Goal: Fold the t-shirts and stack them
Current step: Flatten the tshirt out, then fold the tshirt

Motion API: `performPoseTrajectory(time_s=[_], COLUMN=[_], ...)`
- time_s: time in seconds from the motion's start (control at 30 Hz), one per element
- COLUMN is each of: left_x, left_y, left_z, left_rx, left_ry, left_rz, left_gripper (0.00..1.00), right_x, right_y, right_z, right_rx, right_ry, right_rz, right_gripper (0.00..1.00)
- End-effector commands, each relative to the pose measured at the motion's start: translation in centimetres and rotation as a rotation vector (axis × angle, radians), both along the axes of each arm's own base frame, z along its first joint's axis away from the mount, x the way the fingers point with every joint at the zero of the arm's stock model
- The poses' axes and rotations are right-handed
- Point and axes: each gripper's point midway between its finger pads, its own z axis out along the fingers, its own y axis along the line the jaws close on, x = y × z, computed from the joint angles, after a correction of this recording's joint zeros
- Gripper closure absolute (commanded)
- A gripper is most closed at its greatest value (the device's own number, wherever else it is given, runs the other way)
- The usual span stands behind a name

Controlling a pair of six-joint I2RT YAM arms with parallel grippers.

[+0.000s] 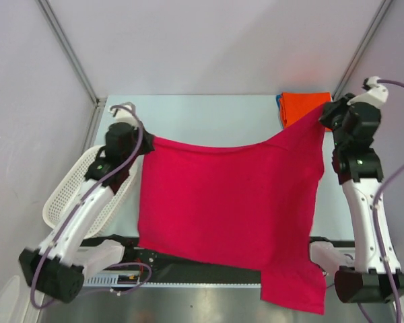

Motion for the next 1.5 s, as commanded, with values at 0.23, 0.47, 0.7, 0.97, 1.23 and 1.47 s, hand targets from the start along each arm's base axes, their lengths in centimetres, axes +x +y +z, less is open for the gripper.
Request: performPoseTrajectory(time_s=[0.23,0.47,0.7,0.97,1.23,1.47], left_x=[13.0,19.0,23.0,25.6,27.8,28.6], left_y=[-0.3,1.1,2.3,3.4,4.4,4.4], left_z=[-13.3,-14.6,-16.0,-17.0,-18.0,-17.0], left_rx=[0.037,-0.002,-0.007,-0.024,-0.046,-0.023], left_ry=[0.232,0.271,0.309,0.325,0.337,0.36], left_rz=[0.16,0.188,0.191,0.212,0.209,0.16], left_gripper=[1.0,1.0,1.0,1.0,1.0,1.0], right_x=[10.3,16.2,21.6,25.5,28.5,26.2], right_y=[-0.4,-0.1,0.4,0.9,0.8,0.7], right_z=[-8.9,-14.5,-17.2,-17.6,-19.0,-18.9], right_rx=[-0.018,-0.043,-0.034,-0.036,-0.032,0.004], right_ry=[0.027,0.124,0.176,0.164,0.206,0.332], right_rz=[-0.018,0.011,0.043,0.069,0.059,0.044], right_gripper=[1.0,1.0,1.0,1.0,1.0,1.0])
